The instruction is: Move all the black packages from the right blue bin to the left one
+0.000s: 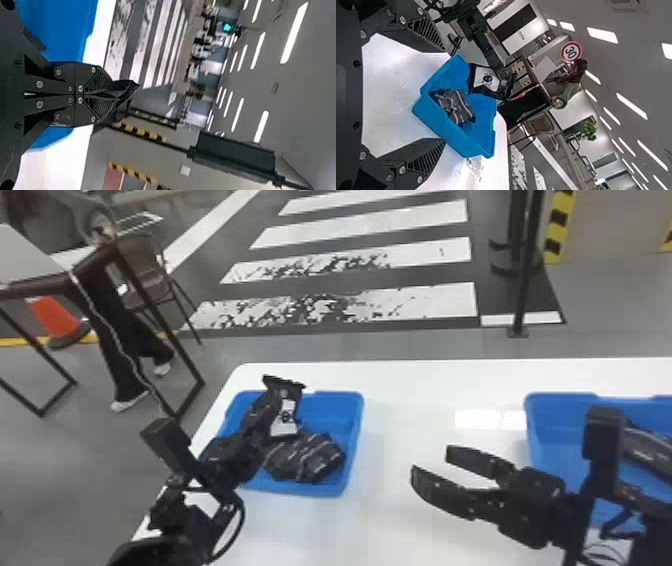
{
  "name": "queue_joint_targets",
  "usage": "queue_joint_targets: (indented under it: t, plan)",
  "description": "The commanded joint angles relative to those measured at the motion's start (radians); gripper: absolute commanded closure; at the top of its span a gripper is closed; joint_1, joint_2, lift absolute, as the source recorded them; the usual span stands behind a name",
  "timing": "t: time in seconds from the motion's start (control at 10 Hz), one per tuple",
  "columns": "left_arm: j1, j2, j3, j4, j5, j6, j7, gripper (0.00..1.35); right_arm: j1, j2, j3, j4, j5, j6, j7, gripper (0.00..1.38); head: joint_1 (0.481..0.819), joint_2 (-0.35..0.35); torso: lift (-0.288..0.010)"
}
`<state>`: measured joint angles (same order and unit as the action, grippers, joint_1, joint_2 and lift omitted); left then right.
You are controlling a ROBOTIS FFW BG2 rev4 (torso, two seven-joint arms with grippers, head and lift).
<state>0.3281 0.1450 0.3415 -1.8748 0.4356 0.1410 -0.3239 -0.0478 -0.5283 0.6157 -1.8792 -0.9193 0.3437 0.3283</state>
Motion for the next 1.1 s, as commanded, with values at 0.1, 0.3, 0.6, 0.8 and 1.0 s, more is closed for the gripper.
queue_joint_targets:
  t: [0.1,0.3,0.6,0.8,1.0]
  plan:
    - [-0.063,-0.002,-0.01,0.207,0.015,-0.202,0.039,0.57,0.055,0.017,-0.091,-0.027,0.044,0.007,0.0,0.2,0.695,0.35,-0.132]
    - [-0.004,-0.013,-0.062,0.195,0.087,-0.396,0.029,0.06,0.175,0.076,-0.334,-0.135,0.233,0.093,-0.003,0.21,0.695,0.35,-0.132]
    - [0.153,-0.064,-0.098,-0.041,0.073,-0.468,0.034,0.14,0.269,0.163,-0.632,-0.255,0.509,0.287,-0.043,0.2,0.695,0.336,-0.132]
    - [0.251,-0.087,-0.14,-0.156,0.069,-0.463,0.036,0.15,0.197,0.162,-0.701,-0.213,0.65,0.437,-0.026,0.2,0.695,0.189,-0.132]
    - [0.276,-0.091,-0.174,-0.173,0.081,-0.441,0.036,0.15,0.139,0.142,-0.695,-0.181,0.716,0.559,0.0,0.18,0.695,0.092,-0.132]
